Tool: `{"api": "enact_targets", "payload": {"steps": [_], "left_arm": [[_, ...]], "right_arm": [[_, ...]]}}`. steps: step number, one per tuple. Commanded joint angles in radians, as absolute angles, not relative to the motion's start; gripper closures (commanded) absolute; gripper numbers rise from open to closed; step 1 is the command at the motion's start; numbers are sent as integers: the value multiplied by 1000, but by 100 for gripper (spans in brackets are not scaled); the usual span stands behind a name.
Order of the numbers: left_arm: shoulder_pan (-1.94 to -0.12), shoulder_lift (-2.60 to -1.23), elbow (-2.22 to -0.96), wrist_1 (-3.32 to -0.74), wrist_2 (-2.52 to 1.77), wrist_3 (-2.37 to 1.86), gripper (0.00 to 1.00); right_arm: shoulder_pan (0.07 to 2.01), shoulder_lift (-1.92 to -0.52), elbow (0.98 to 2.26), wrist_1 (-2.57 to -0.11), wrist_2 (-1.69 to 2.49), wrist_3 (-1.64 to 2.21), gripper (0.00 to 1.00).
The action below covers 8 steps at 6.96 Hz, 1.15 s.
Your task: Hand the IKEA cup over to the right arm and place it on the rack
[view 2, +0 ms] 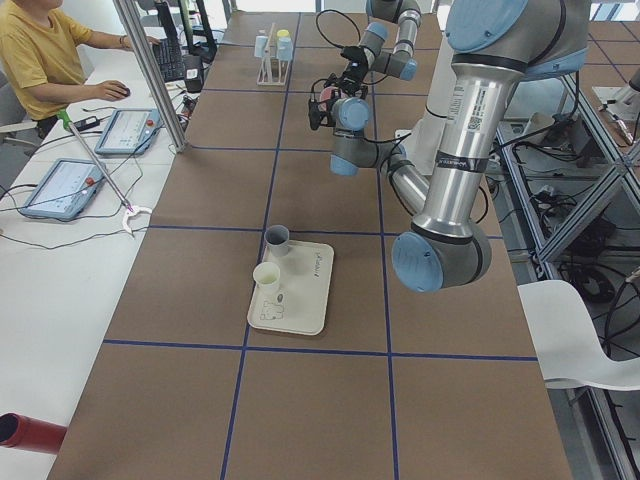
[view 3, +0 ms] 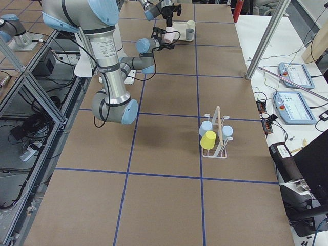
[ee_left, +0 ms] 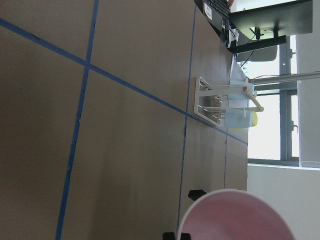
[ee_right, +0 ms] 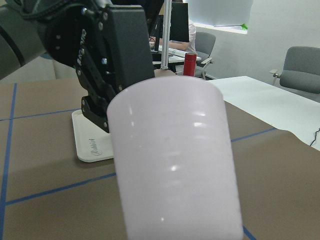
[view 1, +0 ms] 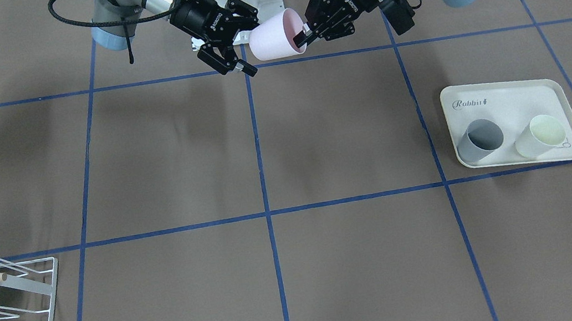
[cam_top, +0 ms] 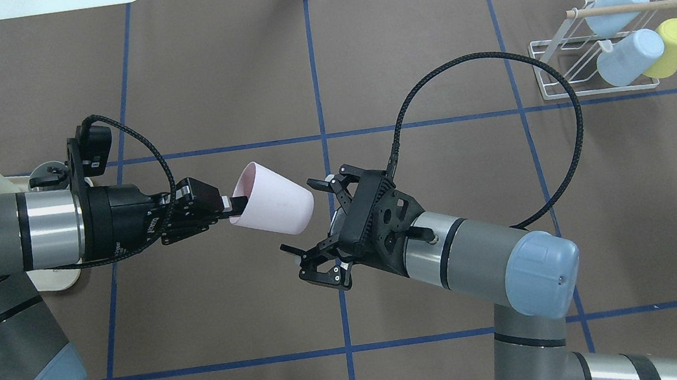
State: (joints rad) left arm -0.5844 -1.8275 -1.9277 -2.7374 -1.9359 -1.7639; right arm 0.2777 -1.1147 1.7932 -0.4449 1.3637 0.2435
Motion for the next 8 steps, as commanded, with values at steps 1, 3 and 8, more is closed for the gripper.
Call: {"api": "enact_targets", "payload": {"steps": [1, 3, 8], "left_arm": [[-571, -1828, -1921, -2734, -1933, -1761, 100], [-571, -1832, -1919, -2721, -1928, -1761, 100], [-560, -1847, -1905, -2721, -1927, -1761, 100]], "right_arm": [[278, -1114, 1793, -445, 1362, 235, 1], [278, -1114, 1793, -445, 1362, 235, 1], [276, -1111, 1793, -445, 1361, 235, 1]]}}
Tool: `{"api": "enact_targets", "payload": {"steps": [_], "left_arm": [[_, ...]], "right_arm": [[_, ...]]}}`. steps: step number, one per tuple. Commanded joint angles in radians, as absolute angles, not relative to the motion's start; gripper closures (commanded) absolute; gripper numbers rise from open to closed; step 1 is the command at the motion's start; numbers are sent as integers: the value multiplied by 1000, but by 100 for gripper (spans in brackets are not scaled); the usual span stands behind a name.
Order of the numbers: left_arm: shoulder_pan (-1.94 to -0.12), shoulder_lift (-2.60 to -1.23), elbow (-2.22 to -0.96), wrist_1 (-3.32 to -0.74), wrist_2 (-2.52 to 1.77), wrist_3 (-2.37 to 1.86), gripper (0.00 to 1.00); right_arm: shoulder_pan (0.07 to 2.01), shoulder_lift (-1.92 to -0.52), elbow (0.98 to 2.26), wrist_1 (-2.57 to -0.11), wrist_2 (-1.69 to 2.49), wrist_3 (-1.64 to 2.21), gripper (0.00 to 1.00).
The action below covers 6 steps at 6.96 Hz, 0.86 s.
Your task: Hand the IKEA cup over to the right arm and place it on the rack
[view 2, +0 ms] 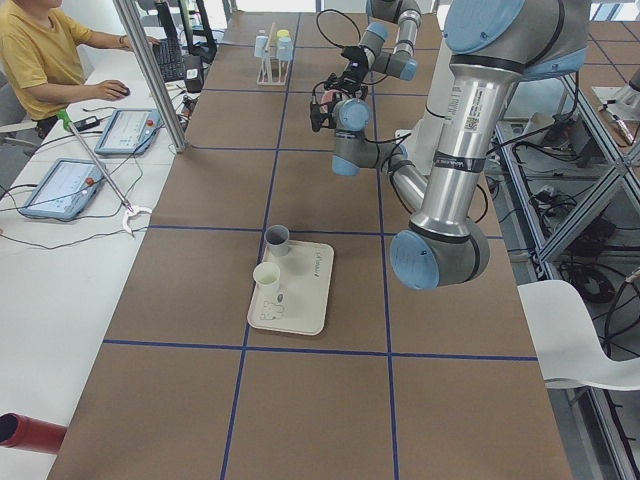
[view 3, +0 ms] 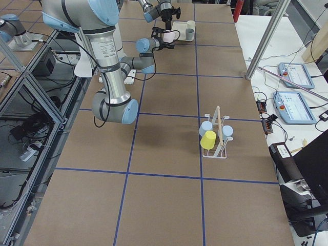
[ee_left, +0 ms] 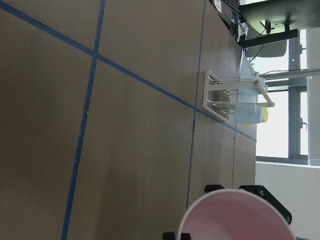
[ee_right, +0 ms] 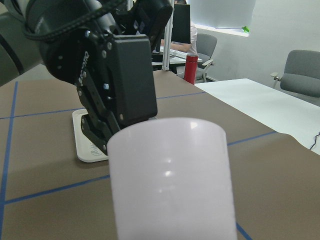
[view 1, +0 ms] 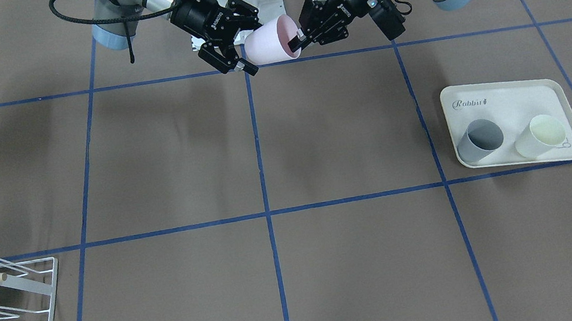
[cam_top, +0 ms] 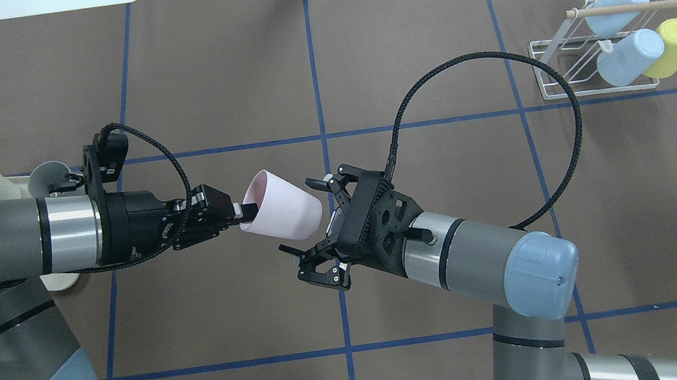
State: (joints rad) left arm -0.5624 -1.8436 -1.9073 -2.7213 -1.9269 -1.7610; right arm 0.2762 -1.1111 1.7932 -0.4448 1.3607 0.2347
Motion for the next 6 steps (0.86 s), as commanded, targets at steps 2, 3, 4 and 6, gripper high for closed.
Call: {"api": "enact_targets", "payload": {"steps": [2, 3, 4, 6], "left_arm": [[-539, -1859, -1901, -2721, -1895, -1761, 100], [-535, -1859, -1901, -2721, -1893, -1761, 100], [-535, -1859, -1901, -2721, -1891, -1761, 100], [-535, -1859, -1899, -2721, -1891, -1761, 100]], "right_arm": [[273, -1111, 1793, -445, 1361, 236, 1], [273, -1112, 1793, -445, 1358, 235, 1], [272, -1114, 1793, -445, 1350, 235, 1], [270, -1112, 1796, -445, 1348, 235, 6]]}}
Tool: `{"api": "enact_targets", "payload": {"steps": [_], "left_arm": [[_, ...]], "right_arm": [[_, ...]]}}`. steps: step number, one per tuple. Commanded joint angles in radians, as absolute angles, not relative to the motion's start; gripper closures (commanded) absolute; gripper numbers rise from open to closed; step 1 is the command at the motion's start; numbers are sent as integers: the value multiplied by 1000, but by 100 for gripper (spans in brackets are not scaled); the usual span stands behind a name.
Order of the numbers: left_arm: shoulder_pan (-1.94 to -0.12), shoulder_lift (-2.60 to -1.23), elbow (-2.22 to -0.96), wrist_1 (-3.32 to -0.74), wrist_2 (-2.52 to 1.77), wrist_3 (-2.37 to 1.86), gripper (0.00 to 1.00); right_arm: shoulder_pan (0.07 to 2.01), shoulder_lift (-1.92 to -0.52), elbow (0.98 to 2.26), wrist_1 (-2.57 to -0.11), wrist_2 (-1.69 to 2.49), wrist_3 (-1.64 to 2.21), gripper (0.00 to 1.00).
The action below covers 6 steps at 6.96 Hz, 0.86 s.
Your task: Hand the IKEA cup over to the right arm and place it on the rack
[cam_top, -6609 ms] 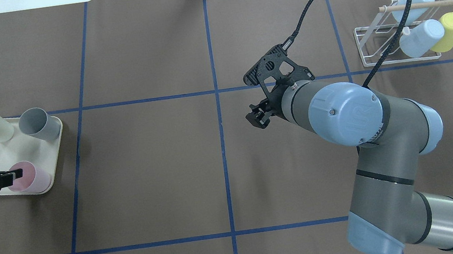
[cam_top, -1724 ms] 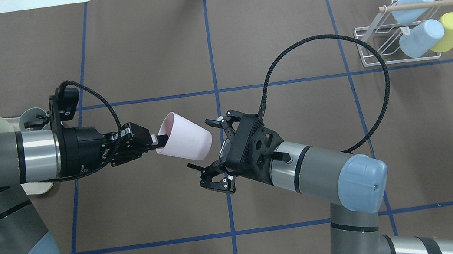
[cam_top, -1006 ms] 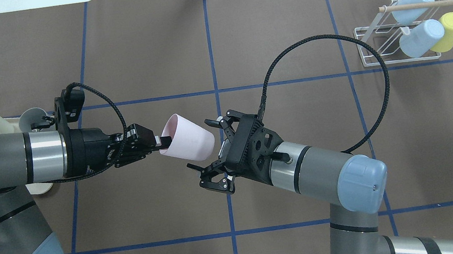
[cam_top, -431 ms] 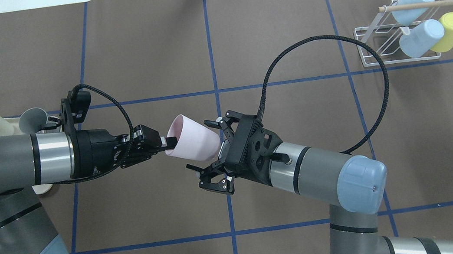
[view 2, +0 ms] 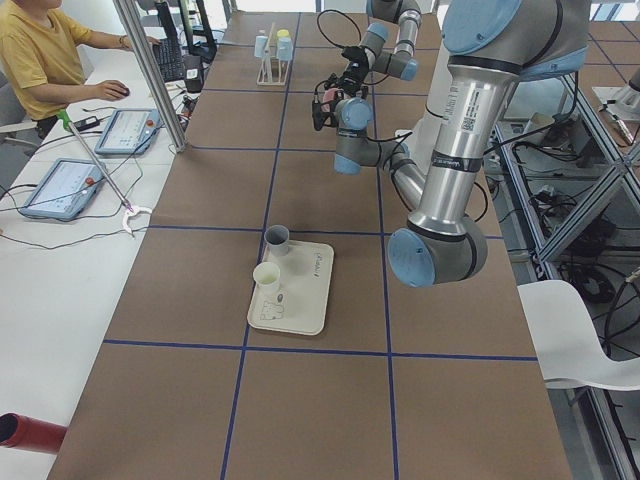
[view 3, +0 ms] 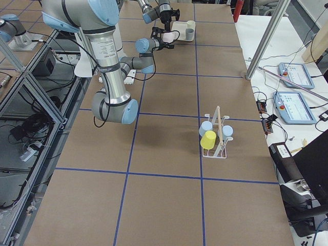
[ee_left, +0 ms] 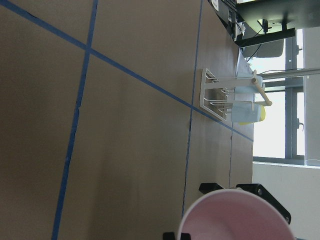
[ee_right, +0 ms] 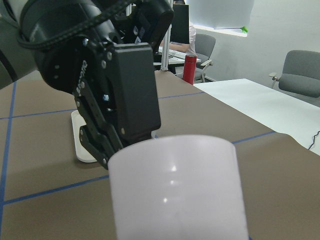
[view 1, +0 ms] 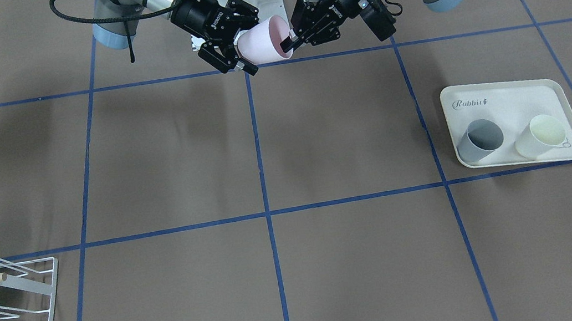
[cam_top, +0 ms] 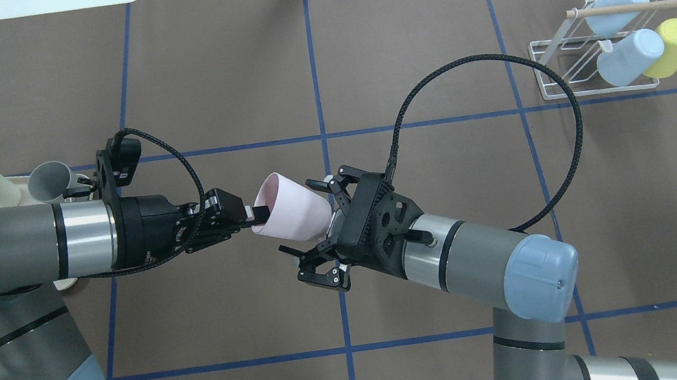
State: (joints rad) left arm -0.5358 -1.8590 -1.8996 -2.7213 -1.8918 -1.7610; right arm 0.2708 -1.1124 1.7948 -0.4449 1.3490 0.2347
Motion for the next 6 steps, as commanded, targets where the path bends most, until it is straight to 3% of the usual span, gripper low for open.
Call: {"api": "enact_targets", "payload": {"steps": [1, 2, 3, 5, 6], "left_arm": [[-535, -1858, -1899, -2721, -1891, -1761, 100], [-535, -1858, -1899, -2721, -1891, -1761, 100], [-535, -1859, -1899, -2721, -1891, -1759, 100], [-535, -1859, -1899, -2721, -1891, -1758, 100], [-535, -1861, -1902, -2721, -1893, -1746, 63]], "right_arm": [[270, -1111, 1796, -439, 1348, 239, 21], [268, -1109, 1798, -437, 1347, 250, 38], [268, -1109, 1798, -437, 1347, 250, 48], [268, -1109, 1804, -437, 1345, 250, 58], [268, -1111, 1804, -437, 1345, 250, 58]]}}
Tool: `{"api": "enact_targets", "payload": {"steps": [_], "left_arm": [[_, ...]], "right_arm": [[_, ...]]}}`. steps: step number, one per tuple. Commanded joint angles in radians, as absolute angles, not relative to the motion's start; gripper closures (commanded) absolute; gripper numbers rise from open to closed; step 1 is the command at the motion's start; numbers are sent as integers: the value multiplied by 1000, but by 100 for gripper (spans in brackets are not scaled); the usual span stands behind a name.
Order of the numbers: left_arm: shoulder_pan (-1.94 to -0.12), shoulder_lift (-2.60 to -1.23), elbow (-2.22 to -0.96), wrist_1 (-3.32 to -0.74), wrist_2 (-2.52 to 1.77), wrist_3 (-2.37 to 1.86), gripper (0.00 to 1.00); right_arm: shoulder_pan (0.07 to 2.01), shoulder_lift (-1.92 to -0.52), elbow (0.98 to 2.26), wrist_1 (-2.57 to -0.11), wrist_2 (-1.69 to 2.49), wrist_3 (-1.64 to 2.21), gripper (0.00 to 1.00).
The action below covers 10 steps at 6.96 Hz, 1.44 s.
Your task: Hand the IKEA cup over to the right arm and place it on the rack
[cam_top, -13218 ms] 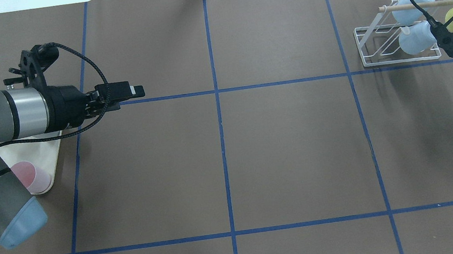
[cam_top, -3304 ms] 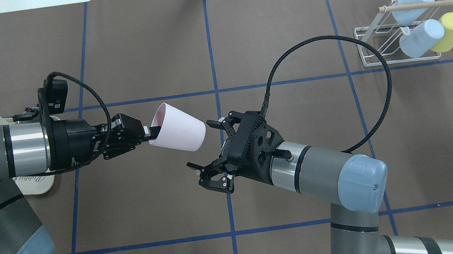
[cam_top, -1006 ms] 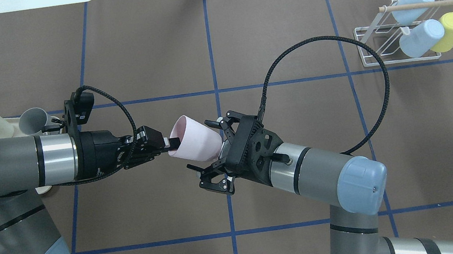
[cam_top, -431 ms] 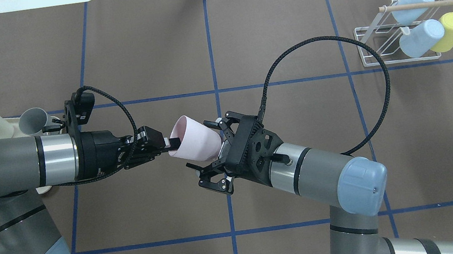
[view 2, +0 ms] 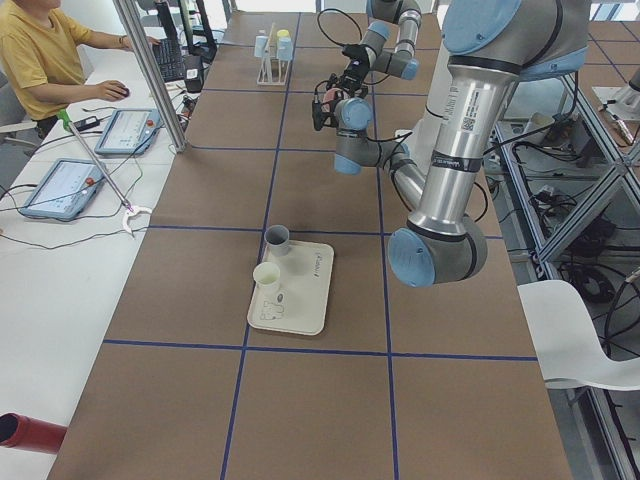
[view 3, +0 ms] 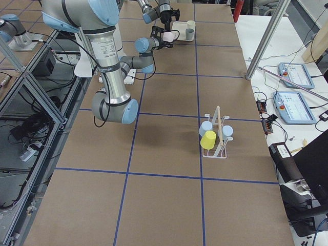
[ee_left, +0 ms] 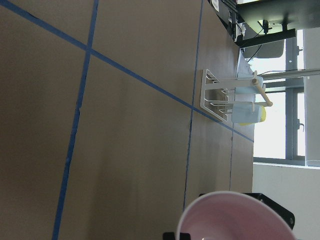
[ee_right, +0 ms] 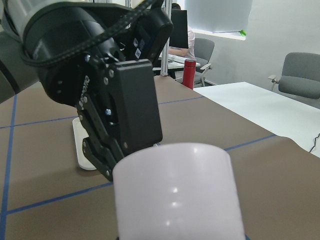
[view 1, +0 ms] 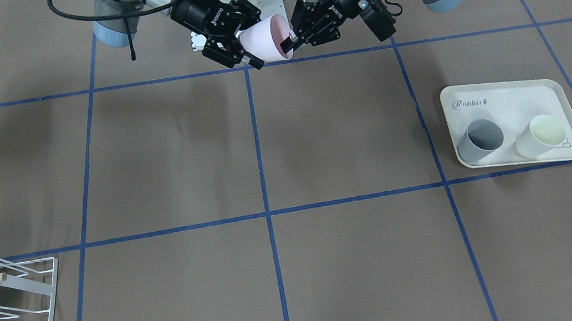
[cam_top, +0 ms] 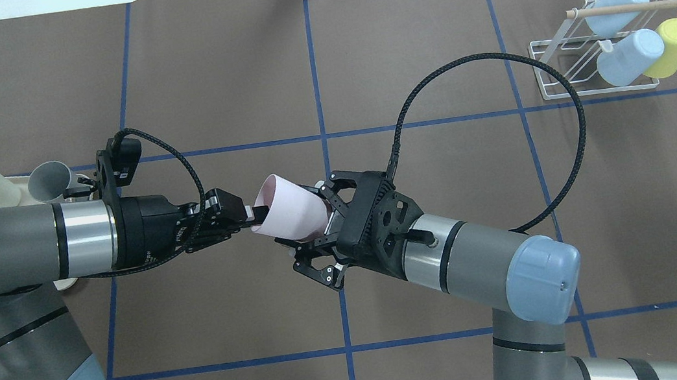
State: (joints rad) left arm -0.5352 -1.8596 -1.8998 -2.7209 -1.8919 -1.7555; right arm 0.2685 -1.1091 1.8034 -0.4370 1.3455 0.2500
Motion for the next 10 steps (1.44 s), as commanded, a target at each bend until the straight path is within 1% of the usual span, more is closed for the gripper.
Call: {"api": "enact_targets", "payload": {"steps": [1, 5, 6, 7, 8, 9, 10], "left_arm": [[-540, -1859, -1908, -2721, -1888, -1685, 1], [-583, -1833, -1914, -2721, -1894, -1671, 0], [-598, -1798, -1914, -2721, -1896, -1631, 0], [-600, -1752, -1914, -2724, -1896, -1533, 0], [-601, -1723, -1914, -2724, -1893, -1476, 0], [-612, -1718, -1914, -2724, -1894, -1468, 0], [-612, -1717, -1911, -2723, -1891, -1468, 0]], "right_arm": [[268, -1111, 1804, -437, 1345, 250, 59], [287, -1114, 1802, -448, 1345, 250, 59], [319, -1114, 1802, -478, 1348, 249, 59], [352, -1111, 1815, -571, 1353, 247, 60], [392, -1111, 1842, -713, 1358, 236, 70], [444, -1112, 1864, -835, 1383, 232, 90], [487, -1111, 1867, -913, 1399, 157, 100]]}}
